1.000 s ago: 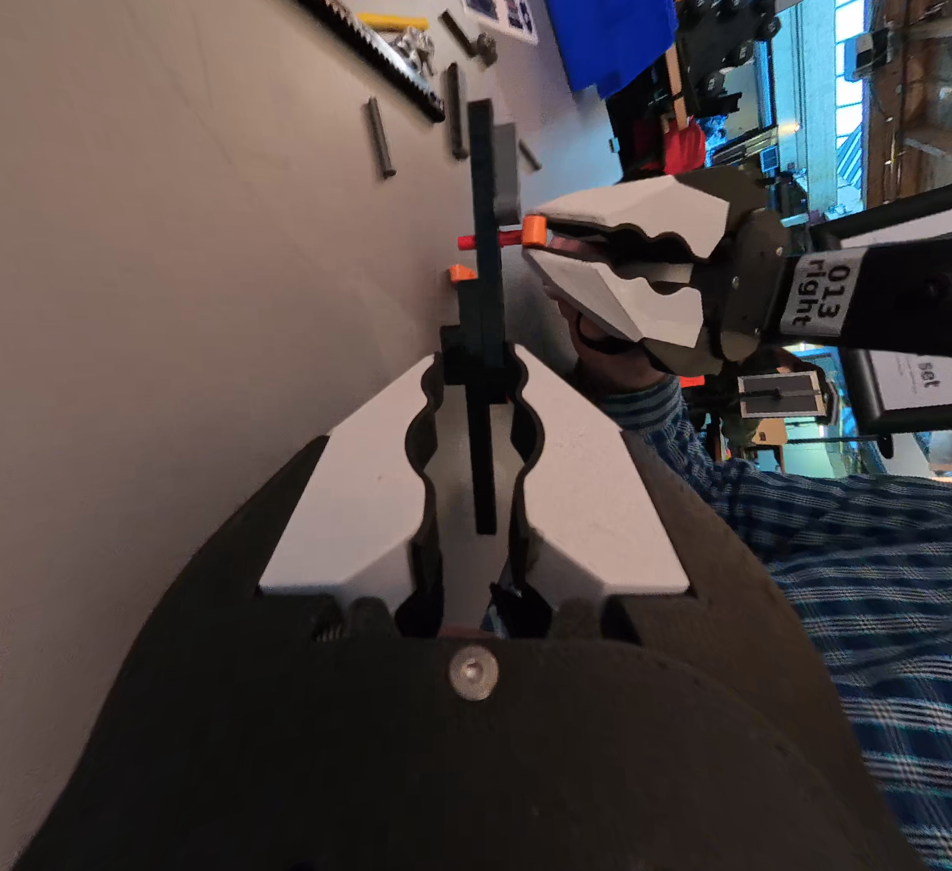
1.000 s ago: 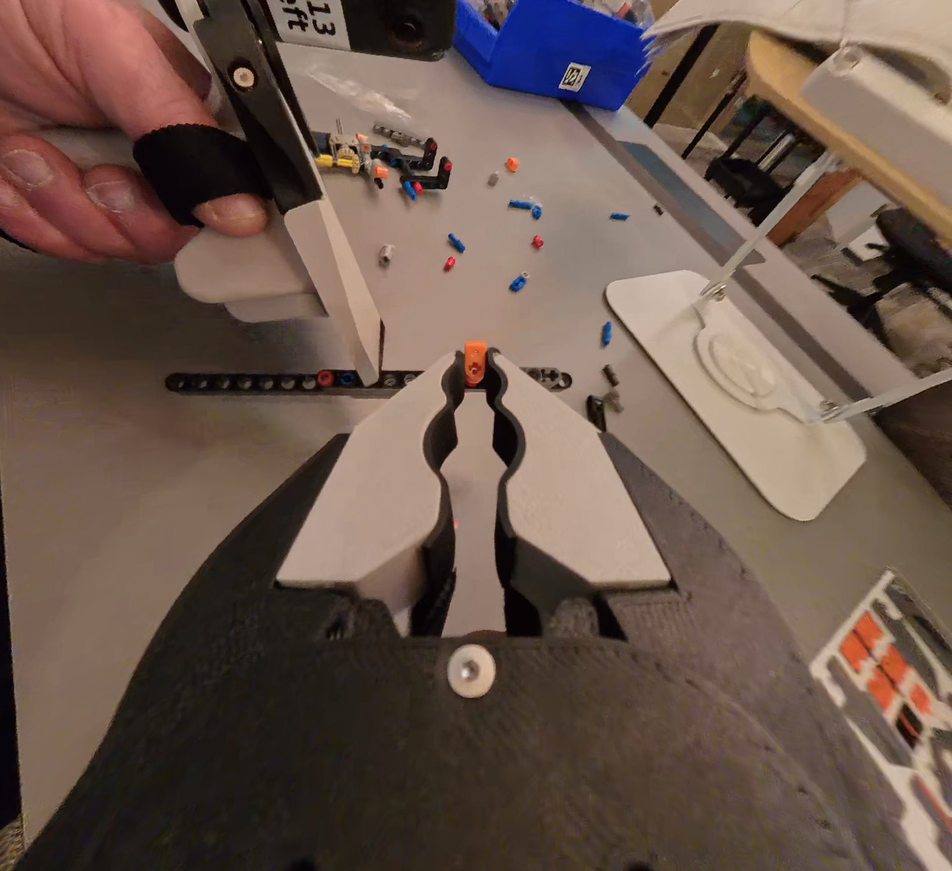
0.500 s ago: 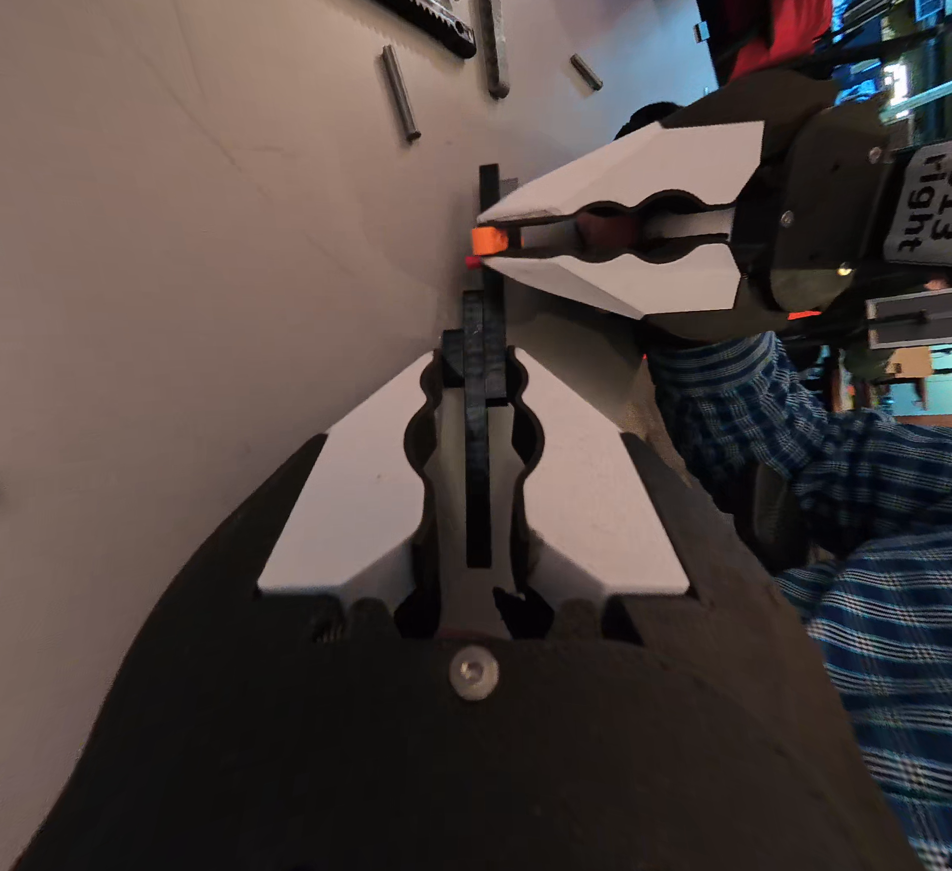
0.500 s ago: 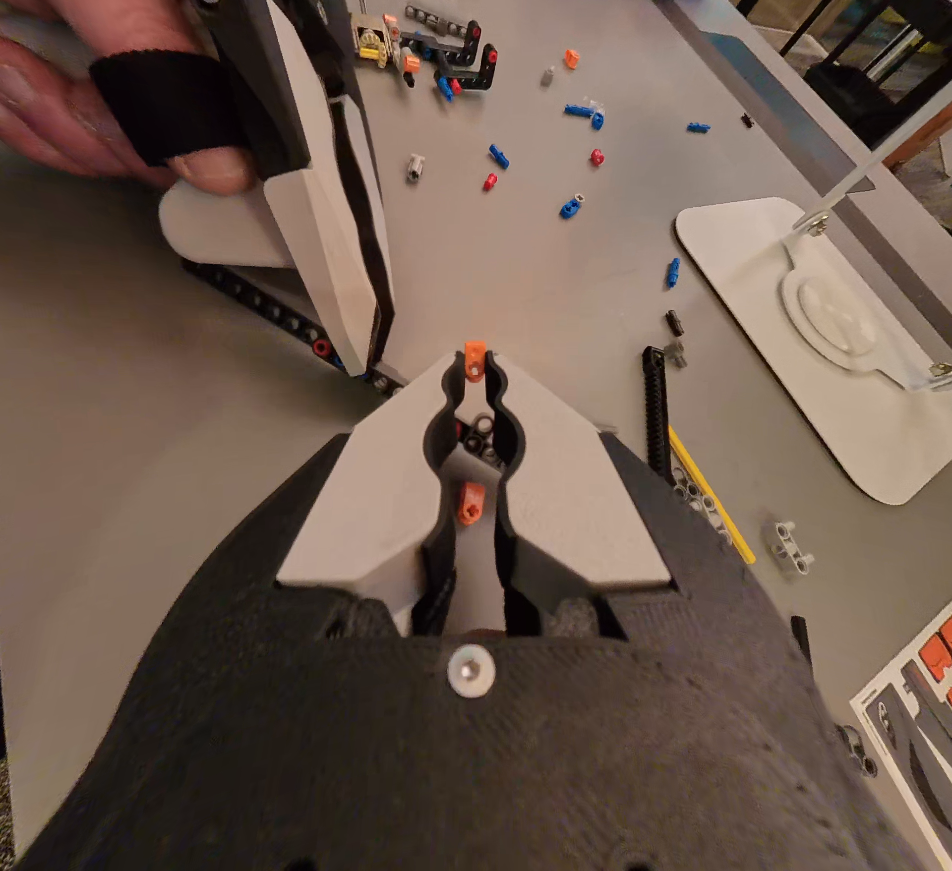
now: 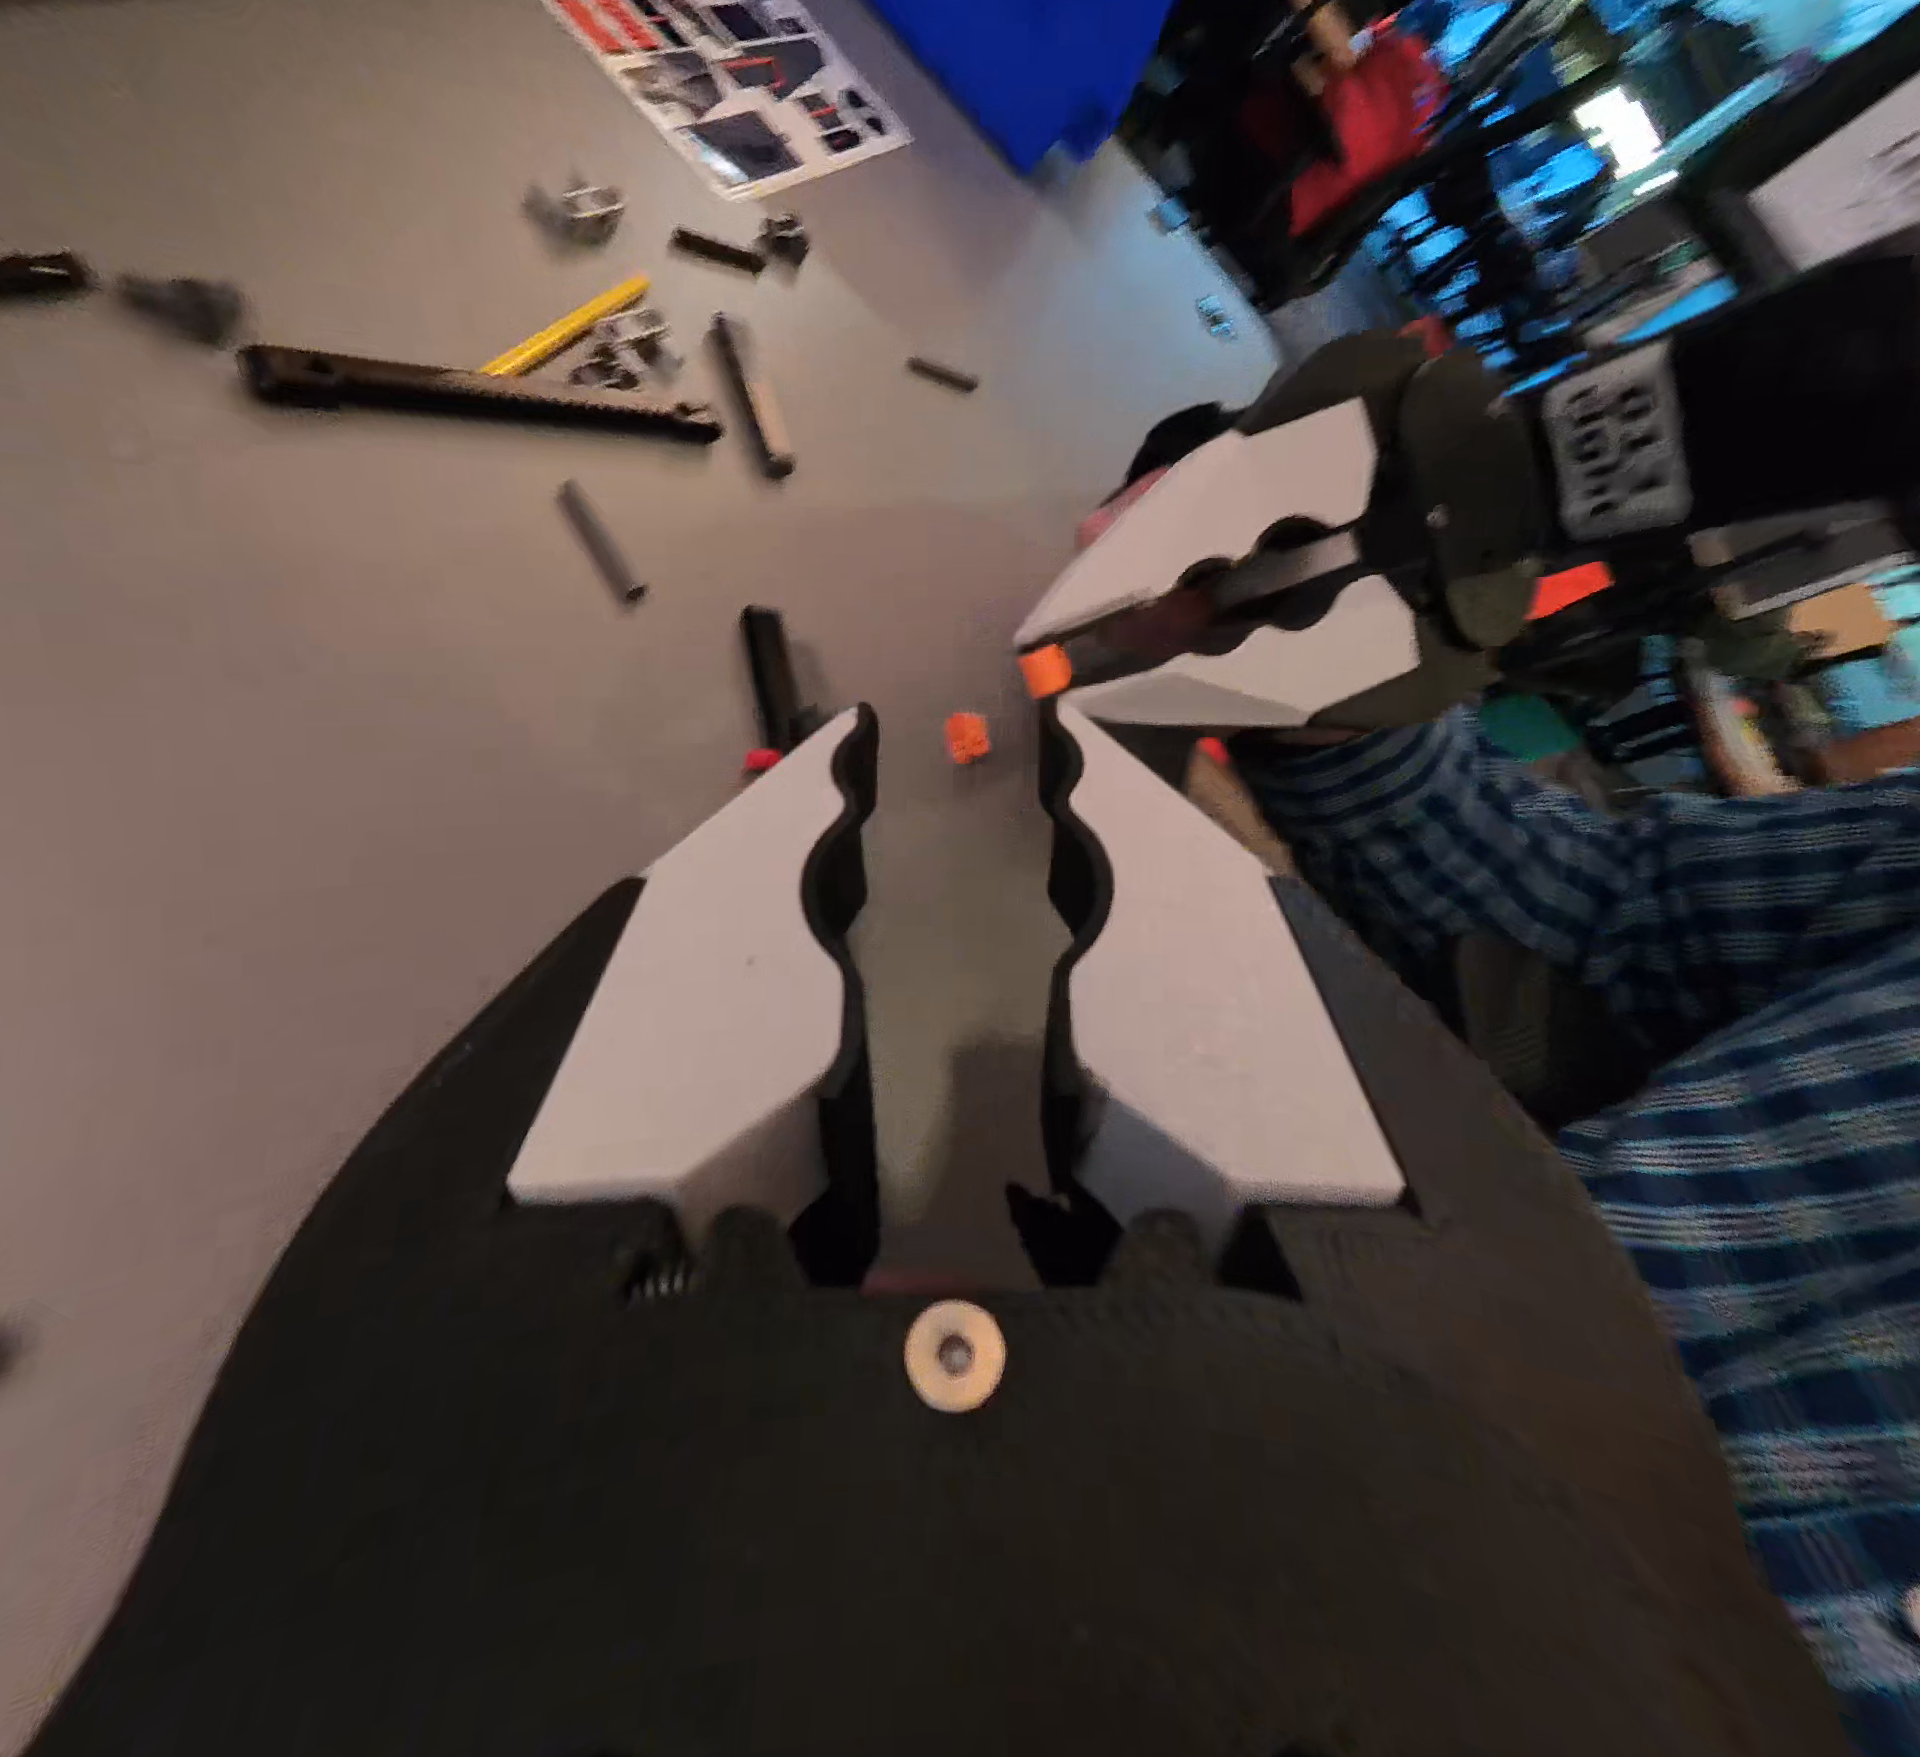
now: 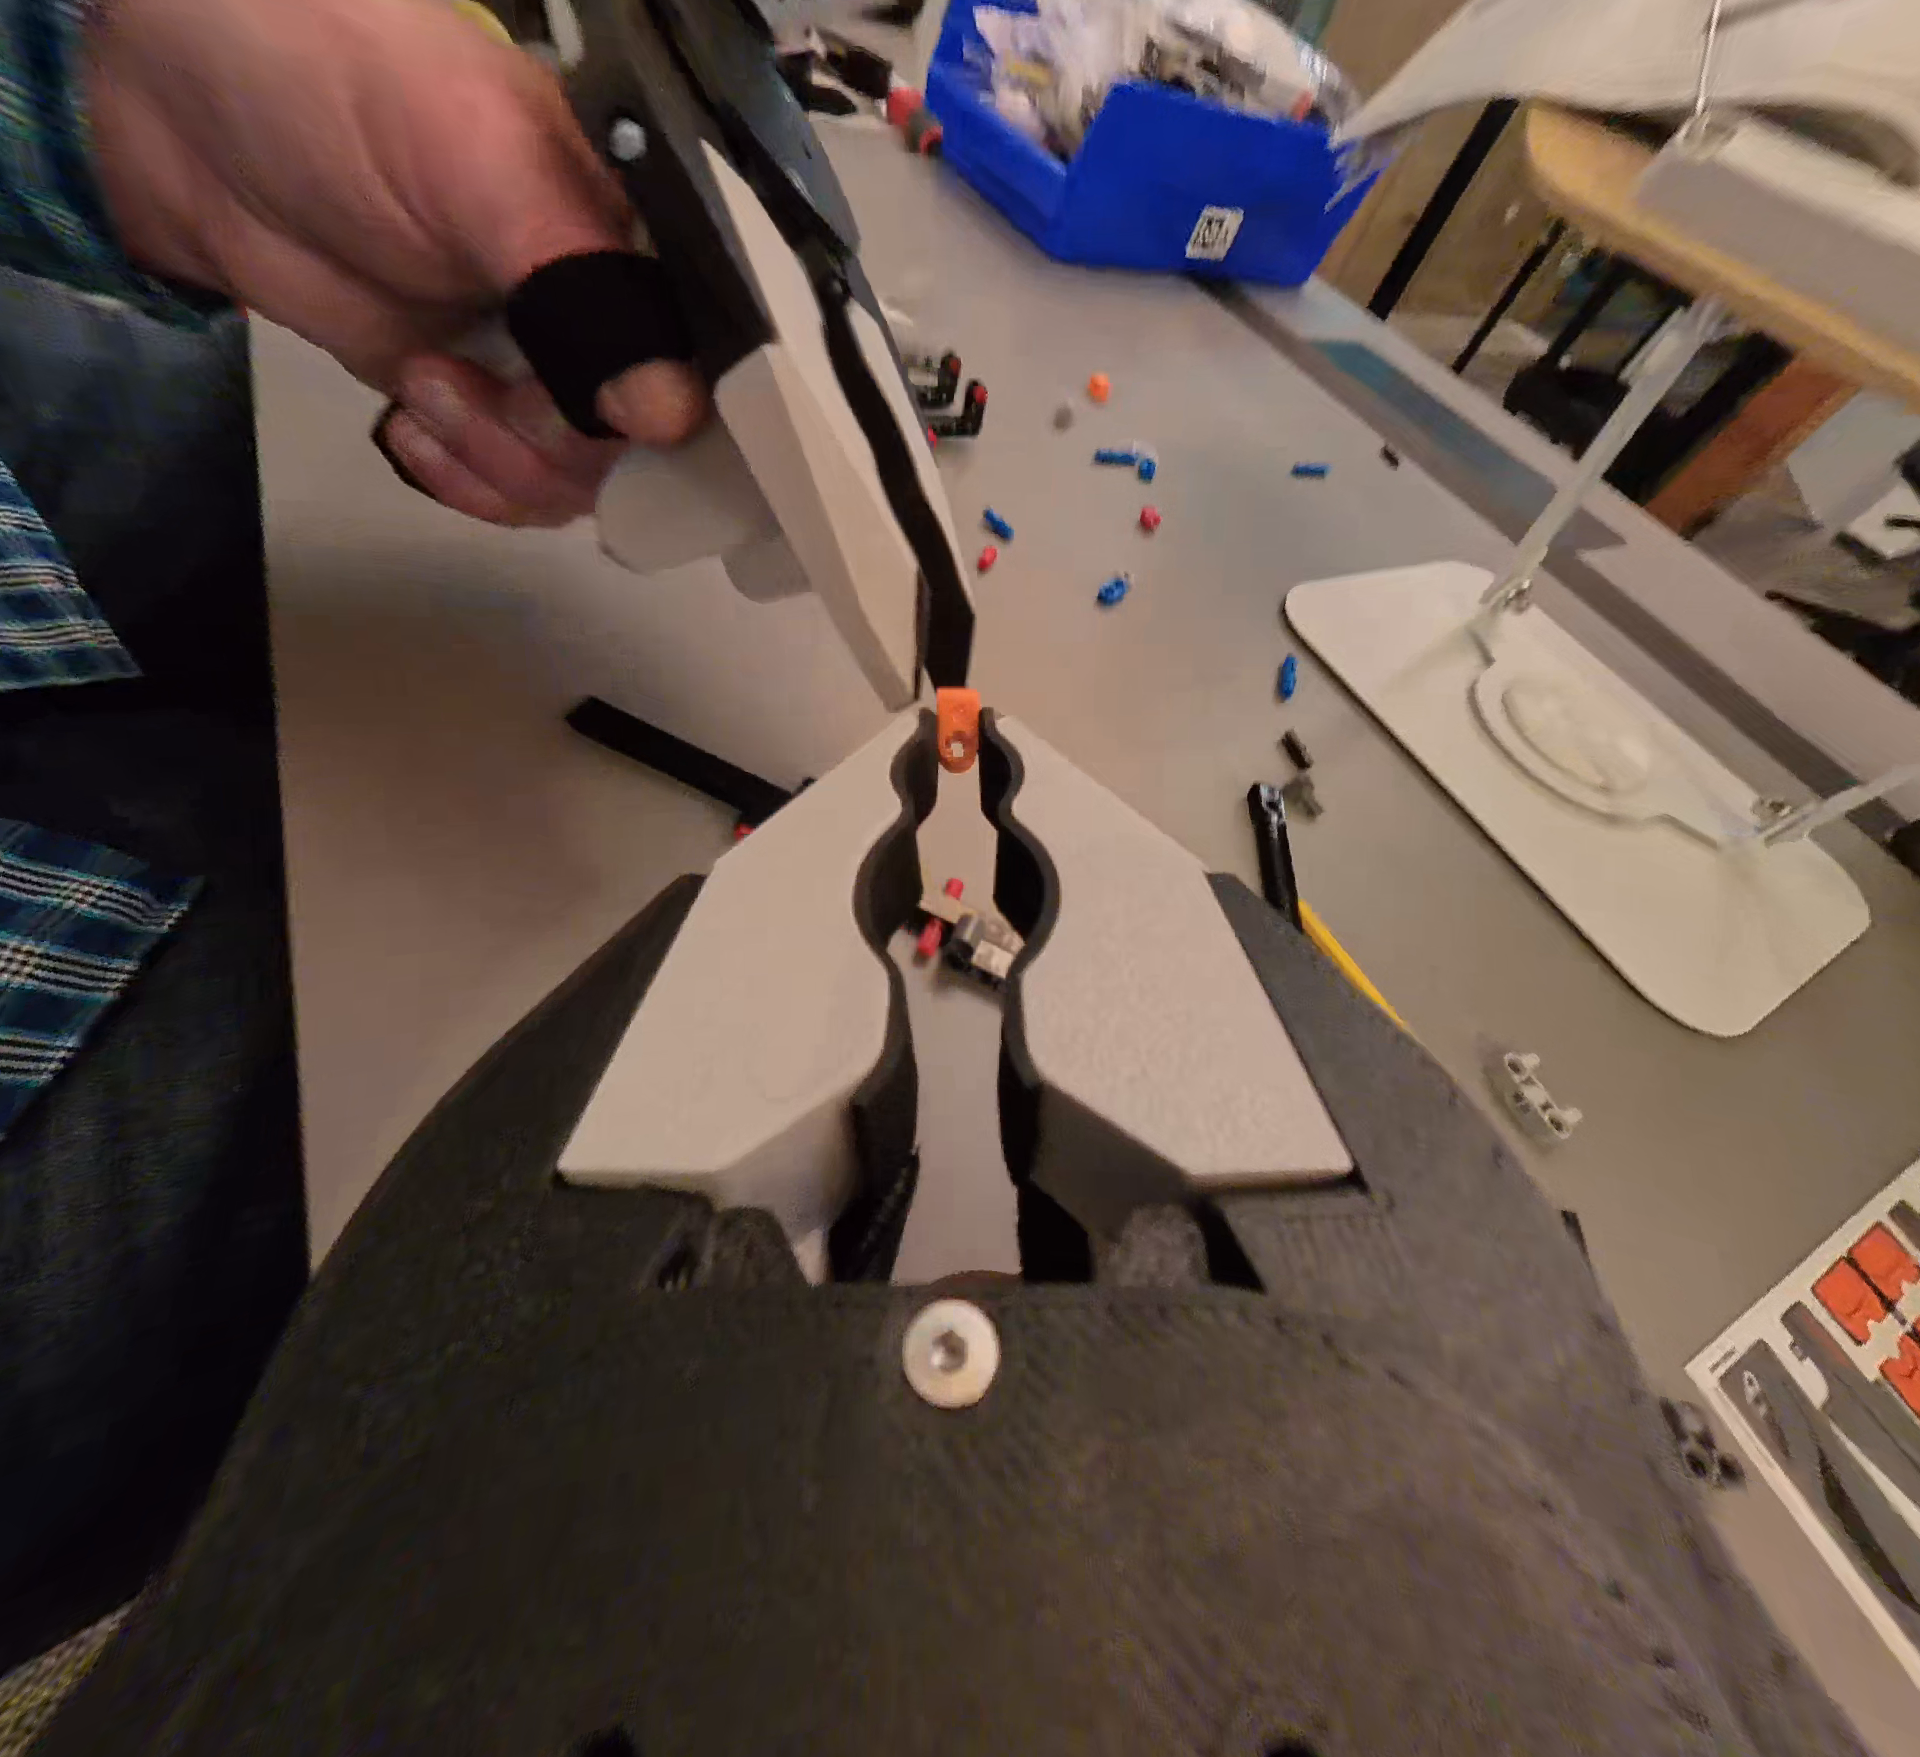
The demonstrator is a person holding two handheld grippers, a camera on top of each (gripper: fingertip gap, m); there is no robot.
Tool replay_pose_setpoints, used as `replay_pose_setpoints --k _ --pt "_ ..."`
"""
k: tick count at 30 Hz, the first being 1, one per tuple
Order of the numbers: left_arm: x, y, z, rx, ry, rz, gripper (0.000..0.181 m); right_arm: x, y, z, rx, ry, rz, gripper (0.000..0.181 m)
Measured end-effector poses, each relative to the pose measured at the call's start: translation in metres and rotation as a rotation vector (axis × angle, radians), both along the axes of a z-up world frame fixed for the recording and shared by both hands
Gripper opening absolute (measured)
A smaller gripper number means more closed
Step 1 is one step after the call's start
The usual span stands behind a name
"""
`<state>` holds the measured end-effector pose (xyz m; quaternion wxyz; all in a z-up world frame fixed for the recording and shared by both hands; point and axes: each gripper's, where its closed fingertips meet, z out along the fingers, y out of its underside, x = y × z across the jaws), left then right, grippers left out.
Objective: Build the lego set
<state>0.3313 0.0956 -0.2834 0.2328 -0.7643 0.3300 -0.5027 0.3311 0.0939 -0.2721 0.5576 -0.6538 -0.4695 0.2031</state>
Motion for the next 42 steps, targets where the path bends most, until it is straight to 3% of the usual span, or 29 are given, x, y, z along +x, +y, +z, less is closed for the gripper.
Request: replay_pose_setpoints --k 2,6,15,29,37,42 --pt "0.005 -0.009 0.010 -0.072 -0.100 -0.052 0.019 0.001 -0.004 0.005 0.032 -0.010 0.002 0.005" --pt "0.009 -0.026 0.022 -0.120 -0.193 -0.109 0.022 0.002 -0.015 0.005 0.062 -0.072 0.002 0.005" --pt "0.004 -0.044 -0.004 -0.121 -0.092 -0.122 0.009 -0.009 -0.040 -0.020 0.081 -0.189 -0.012 0.005" --pt "0.007 -0.031 -0.025 -0.053 0.050 -0.045 0.003 0.000 -0.028 -0.042 0.029 -0.289 -0.062 0.013" --pt "0.012 -0.022 -0.040 0.103 0.201 -0.036 0.000 0.016 -0.021 -0.063 -0.041 -0.393 -0.083 0.001" --pt "-0.009 -0.010 -0.033 0.226 0.229 0.042 0.000 0.024 -0.019 -0.059 -0.077 -0.372 -0.110 0.001"
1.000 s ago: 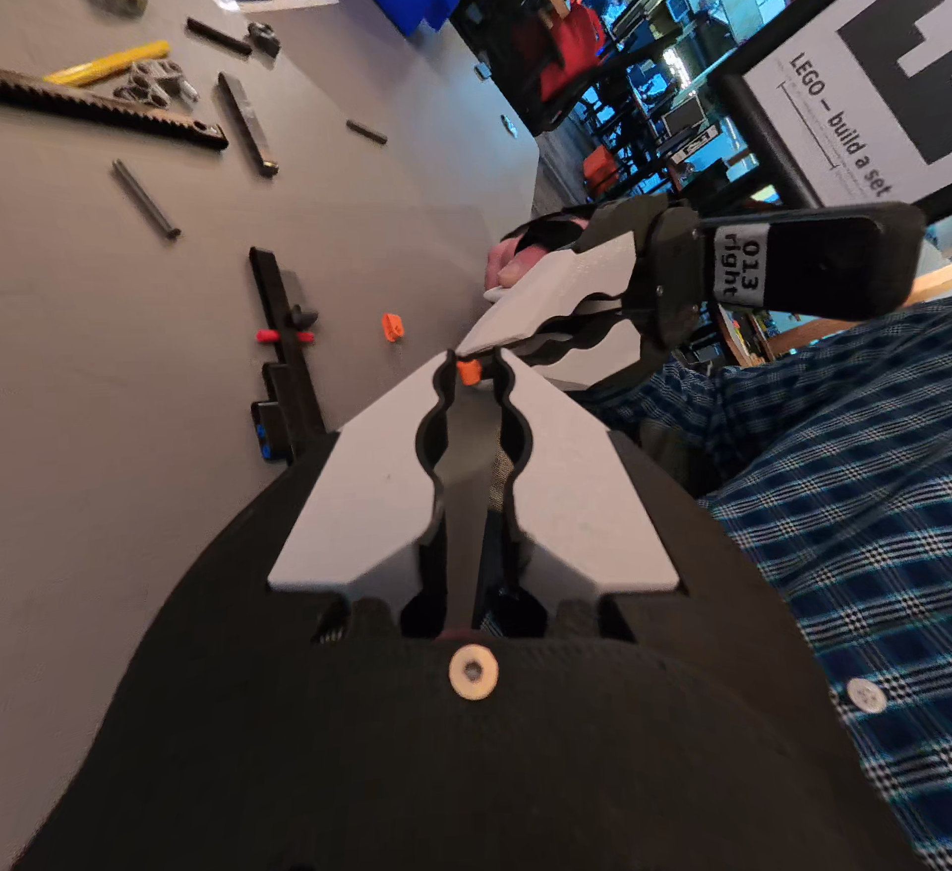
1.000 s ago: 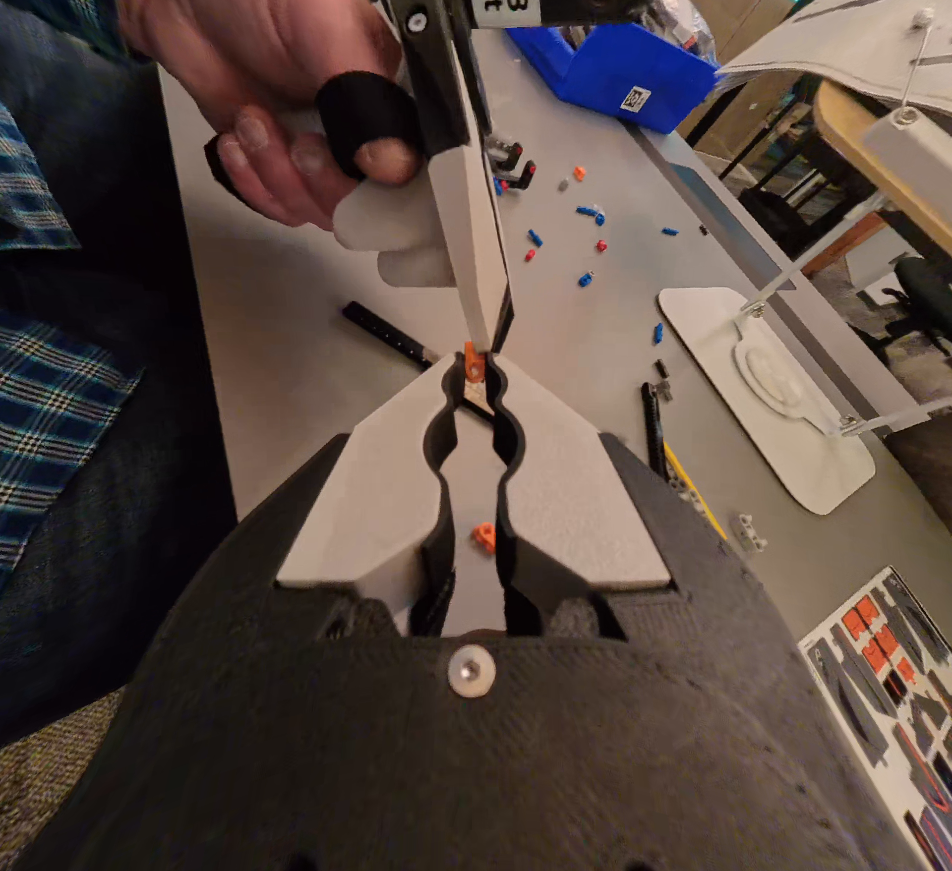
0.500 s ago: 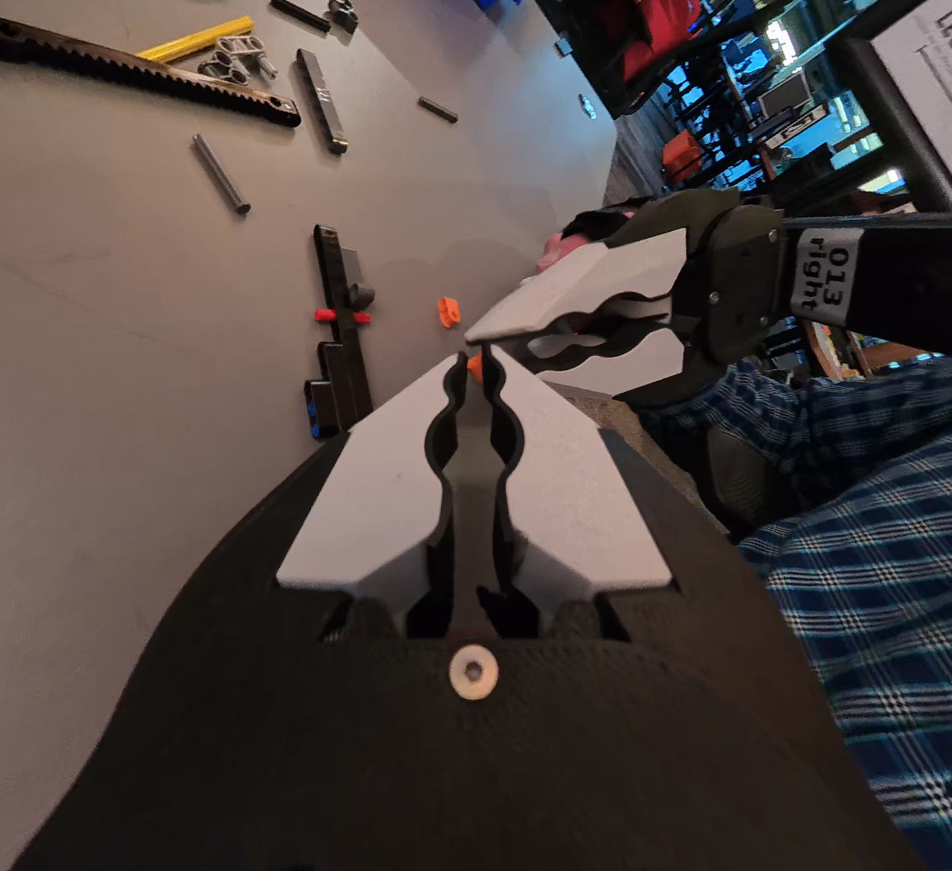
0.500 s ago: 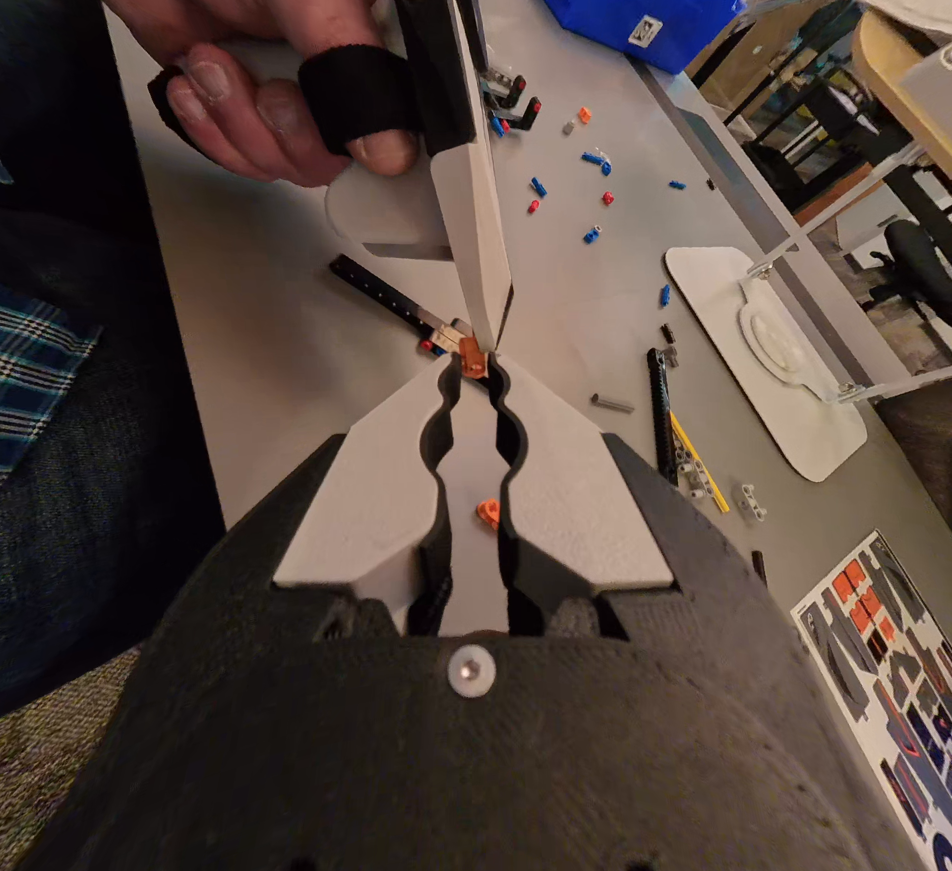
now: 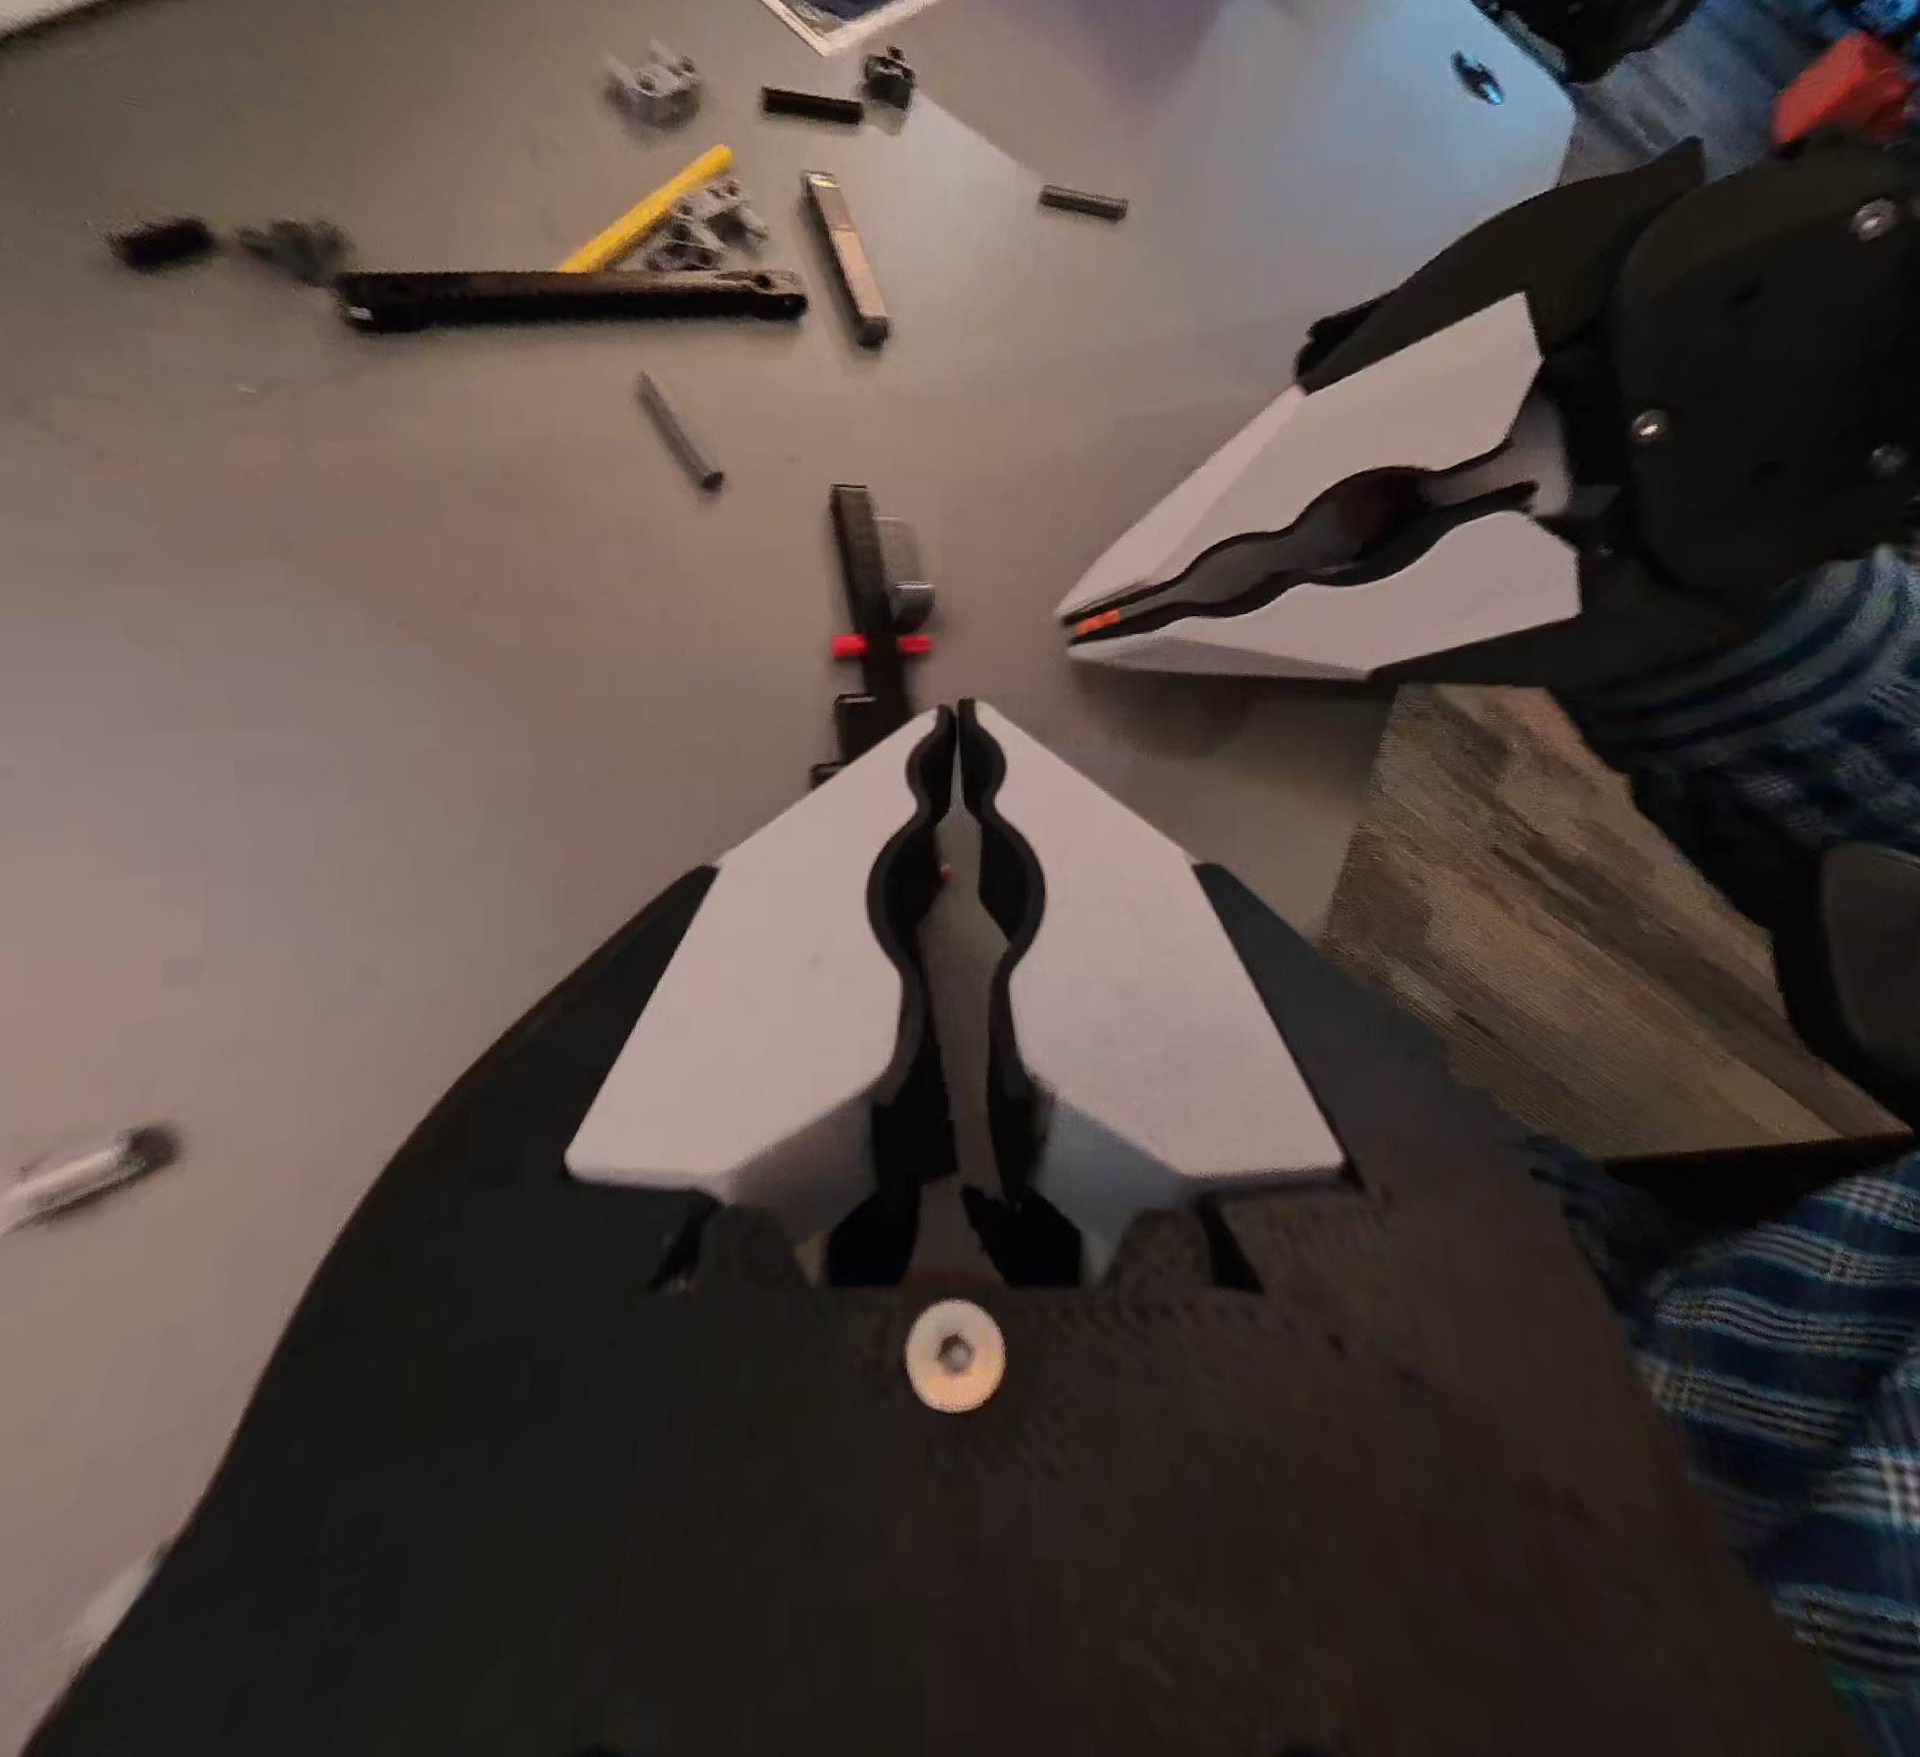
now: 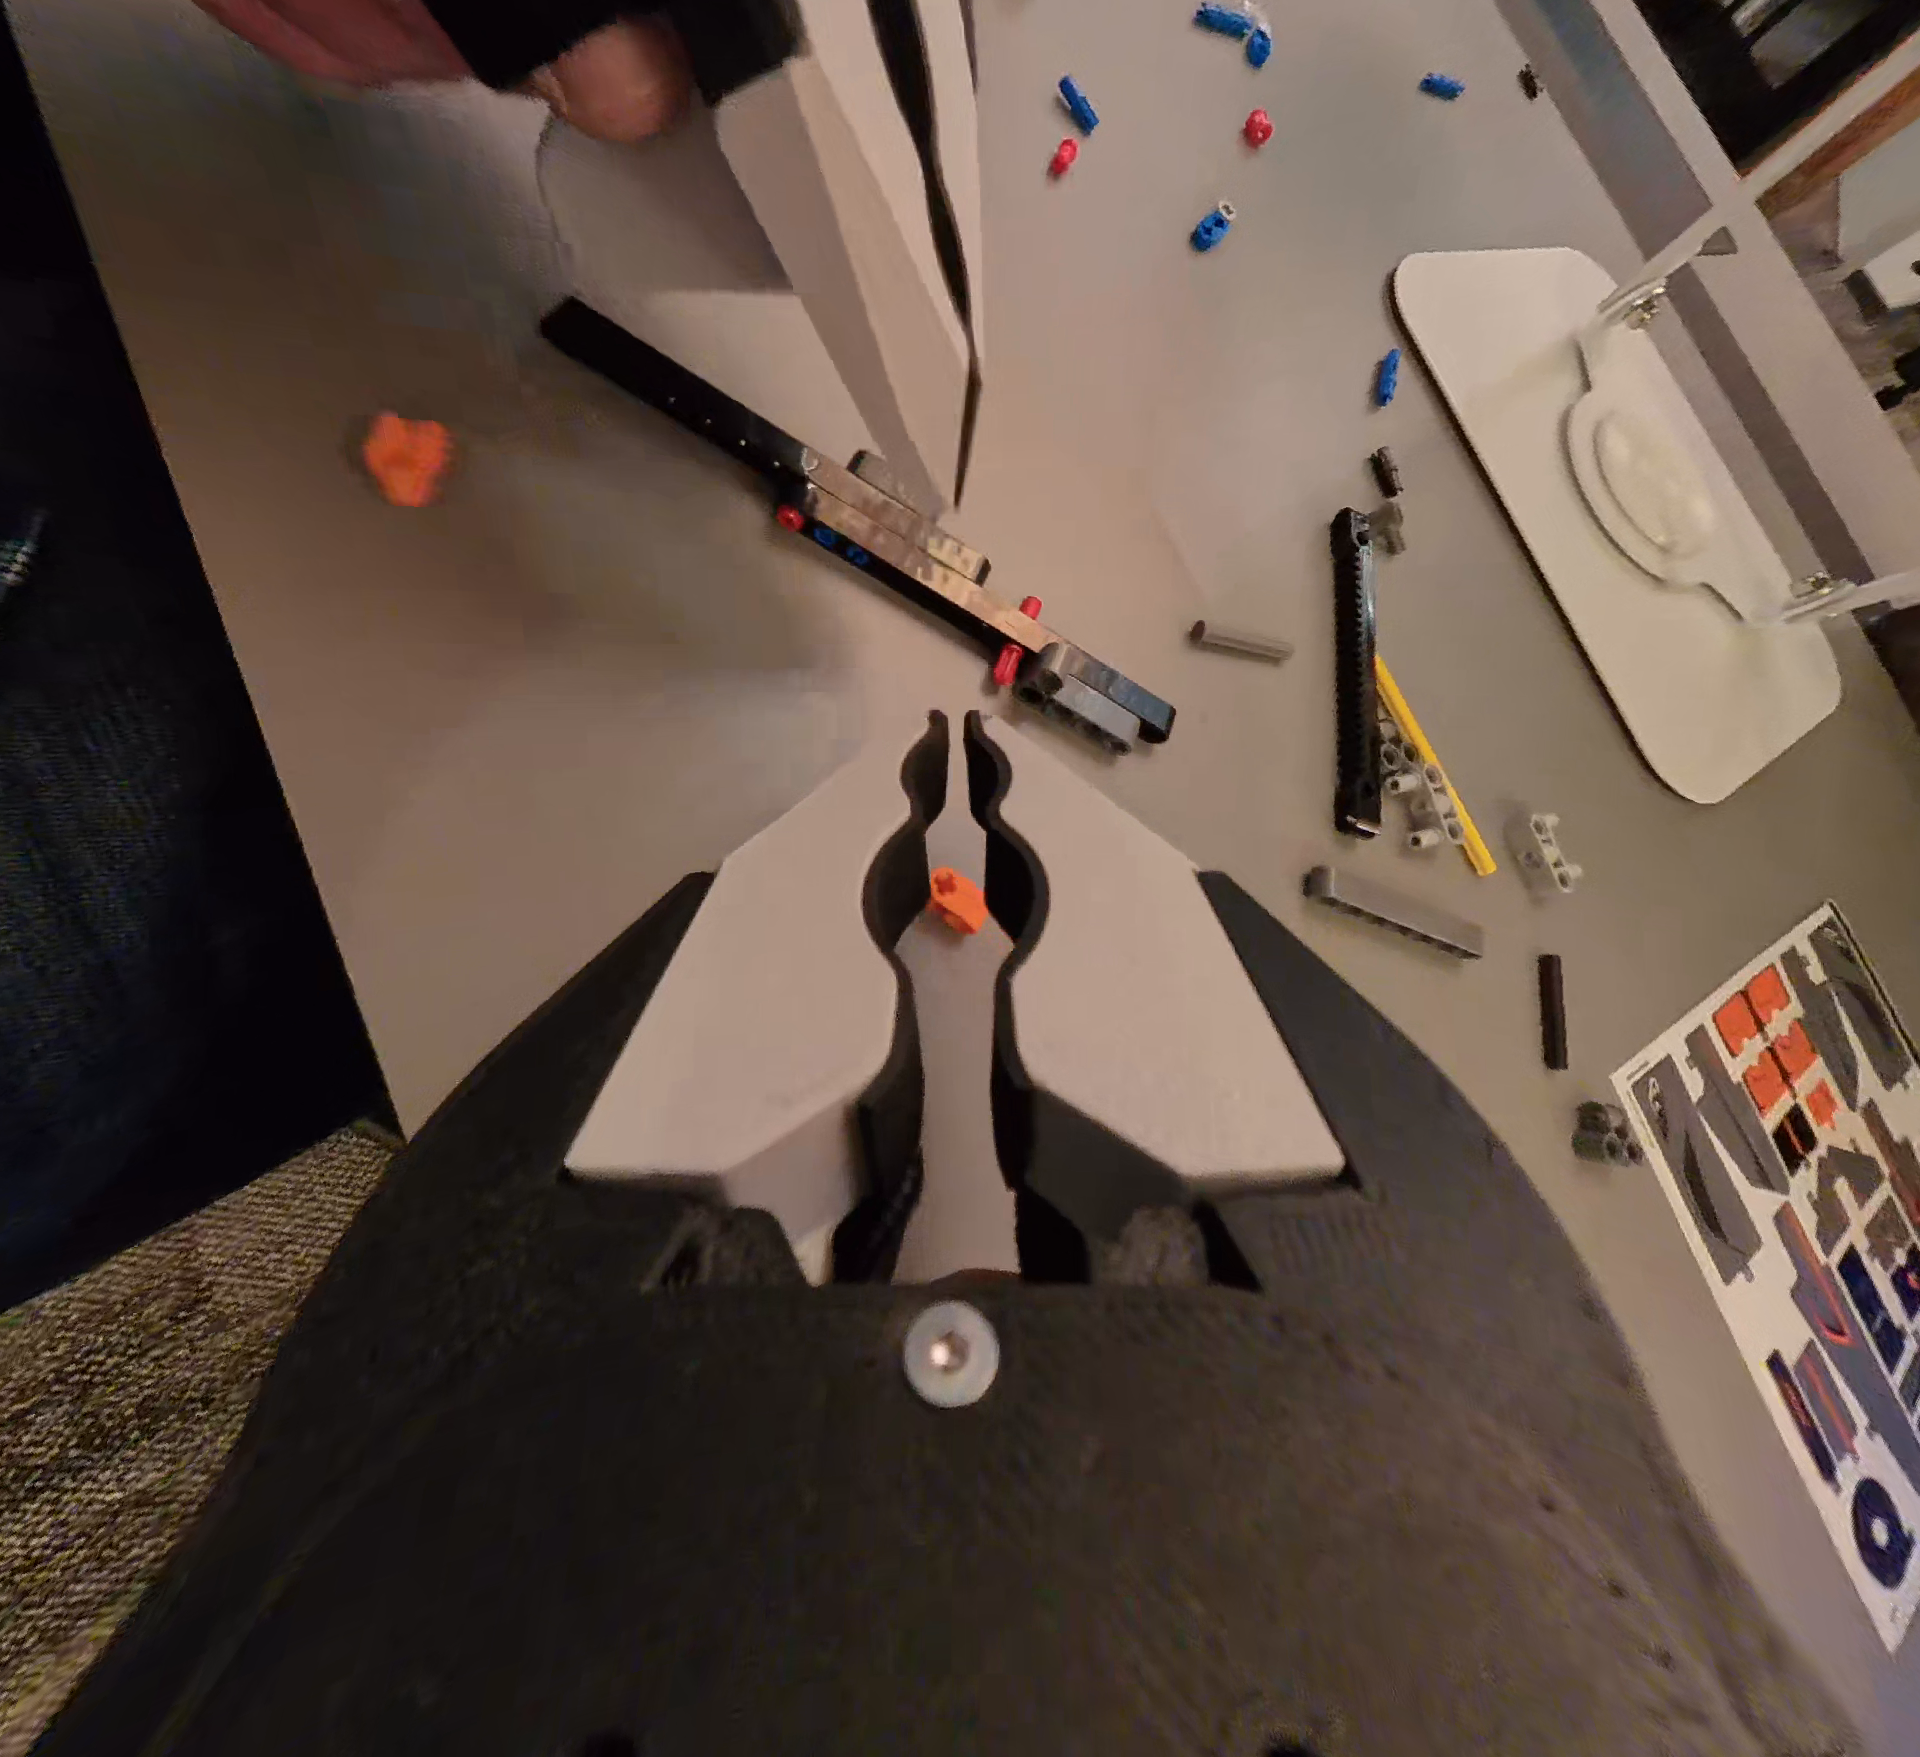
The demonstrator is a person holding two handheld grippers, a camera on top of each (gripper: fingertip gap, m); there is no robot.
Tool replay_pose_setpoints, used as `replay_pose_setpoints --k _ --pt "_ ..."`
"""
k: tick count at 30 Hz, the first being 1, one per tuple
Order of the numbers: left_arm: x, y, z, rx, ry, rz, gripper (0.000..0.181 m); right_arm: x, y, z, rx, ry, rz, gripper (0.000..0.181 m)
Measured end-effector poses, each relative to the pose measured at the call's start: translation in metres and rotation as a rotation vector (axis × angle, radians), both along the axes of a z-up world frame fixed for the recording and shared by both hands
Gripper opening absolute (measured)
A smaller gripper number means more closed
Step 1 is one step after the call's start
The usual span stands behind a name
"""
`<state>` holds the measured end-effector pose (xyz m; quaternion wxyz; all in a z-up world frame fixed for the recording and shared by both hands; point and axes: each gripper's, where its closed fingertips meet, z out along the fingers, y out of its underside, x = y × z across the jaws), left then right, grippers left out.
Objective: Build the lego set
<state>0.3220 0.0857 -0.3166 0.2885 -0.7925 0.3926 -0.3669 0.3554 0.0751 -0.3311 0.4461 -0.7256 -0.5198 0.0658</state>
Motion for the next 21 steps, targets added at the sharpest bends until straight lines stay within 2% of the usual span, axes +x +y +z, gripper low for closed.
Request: replay_pose_setpoints --k 5,13,18,21 --pt "-0.029 0.002 -0.001 0.047 0.061 0.021 0.006 0.001 -0.009 0.014 -0.052 0.135 -0.011 0.009" --pt "-0.040 -0.006 -0.007 0.132 0.152 -0.018 0.019 -0.008 -0.021 0.016 -0.111 0.158 0.019 0.015" --pt "-0.036 -0.010 -0.009 0.139 0.178 -0.062 0.025 0.008 -0.005 0.011 -0.140 0.140 -0.046 0.028" --pt "-0.024 -0.008 -0.016 0.188 0.235 -0.106 0.029 0.019 0.012 0.004 -0.150 0.105 -0.069 0.029"
